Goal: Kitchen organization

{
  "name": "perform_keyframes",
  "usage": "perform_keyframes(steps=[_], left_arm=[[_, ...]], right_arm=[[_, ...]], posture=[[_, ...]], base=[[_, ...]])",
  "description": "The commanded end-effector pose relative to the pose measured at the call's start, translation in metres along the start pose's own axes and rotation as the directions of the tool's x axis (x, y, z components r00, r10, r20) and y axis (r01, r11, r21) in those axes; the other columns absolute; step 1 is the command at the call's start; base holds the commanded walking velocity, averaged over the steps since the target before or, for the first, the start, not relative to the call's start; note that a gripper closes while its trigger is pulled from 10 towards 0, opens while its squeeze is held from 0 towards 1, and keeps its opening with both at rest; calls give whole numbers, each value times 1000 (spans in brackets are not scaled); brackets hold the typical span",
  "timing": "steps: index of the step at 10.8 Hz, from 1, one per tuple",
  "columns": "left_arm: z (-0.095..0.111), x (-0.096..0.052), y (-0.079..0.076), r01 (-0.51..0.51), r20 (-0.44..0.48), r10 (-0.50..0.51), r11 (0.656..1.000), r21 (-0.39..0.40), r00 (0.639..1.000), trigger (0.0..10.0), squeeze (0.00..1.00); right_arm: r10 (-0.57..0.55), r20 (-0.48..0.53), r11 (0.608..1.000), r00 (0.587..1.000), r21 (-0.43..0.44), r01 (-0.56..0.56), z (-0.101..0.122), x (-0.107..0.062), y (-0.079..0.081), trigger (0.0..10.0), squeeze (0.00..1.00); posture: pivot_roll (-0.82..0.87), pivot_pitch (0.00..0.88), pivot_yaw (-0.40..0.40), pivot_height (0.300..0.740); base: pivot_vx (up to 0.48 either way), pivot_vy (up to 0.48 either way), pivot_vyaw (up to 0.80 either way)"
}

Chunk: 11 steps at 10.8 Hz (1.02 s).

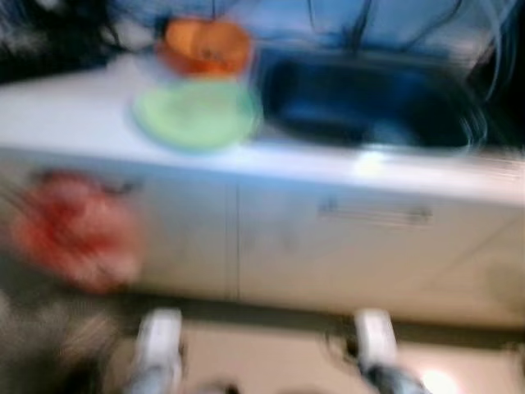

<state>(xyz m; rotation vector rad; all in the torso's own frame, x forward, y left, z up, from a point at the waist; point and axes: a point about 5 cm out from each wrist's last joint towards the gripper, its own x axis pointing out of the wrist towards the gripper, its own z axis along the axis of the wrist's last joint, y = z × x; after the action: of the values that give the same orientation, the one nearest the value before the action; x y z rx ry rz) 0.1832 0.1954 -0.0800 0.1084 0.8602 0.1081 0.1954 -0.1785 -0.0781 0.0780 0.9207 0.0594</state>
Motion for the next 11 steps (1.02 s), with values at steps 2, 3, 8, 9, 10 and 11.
perform_keyframes(steps=[2,3,8,9,10,11], left_arm=[[0,0,7,-19,-1,19,1000,12,1000,10000,0],[1,0,8,-21,2,21,1000,14,1000,10000,0],[4,1,4,-15,21,15,1000,18,1000,10000,0],[5,1,3,-12,20,12,1000,20,1000,10000,0],[6,1,2,-8,23,8,1000,23,1000,10000,0],[6,1,2,-3,23,3,1000,24,1000,10000,0]], right_arm=[[13,-22,1000,1000,8,-12,-7,0,5,10000,0],[13,-22,1000,1000,9,-13,-7,0,5,10000,0],[14,-21,1000,1000,12,-14,-7,0,6,10000,0],[14,-21,1000,1000,12,-14,-7,0,6,10000,0],[14,-21,1000,1000,13,-14,-6,0,6,10000,0],[14,-21,1000,1000,13,-14,-6,0,6,10000,0]], posture=[[12,119,-29,740],[12,119,-29,740],[12,119,-29,740],[12,119,-29,740],[9,120,-25,740],[9,120,-25,740]], base=[[0,0,0],[0,0,0],[0,0,0],[0,0,0],[0,0,0],[0,0,0]])
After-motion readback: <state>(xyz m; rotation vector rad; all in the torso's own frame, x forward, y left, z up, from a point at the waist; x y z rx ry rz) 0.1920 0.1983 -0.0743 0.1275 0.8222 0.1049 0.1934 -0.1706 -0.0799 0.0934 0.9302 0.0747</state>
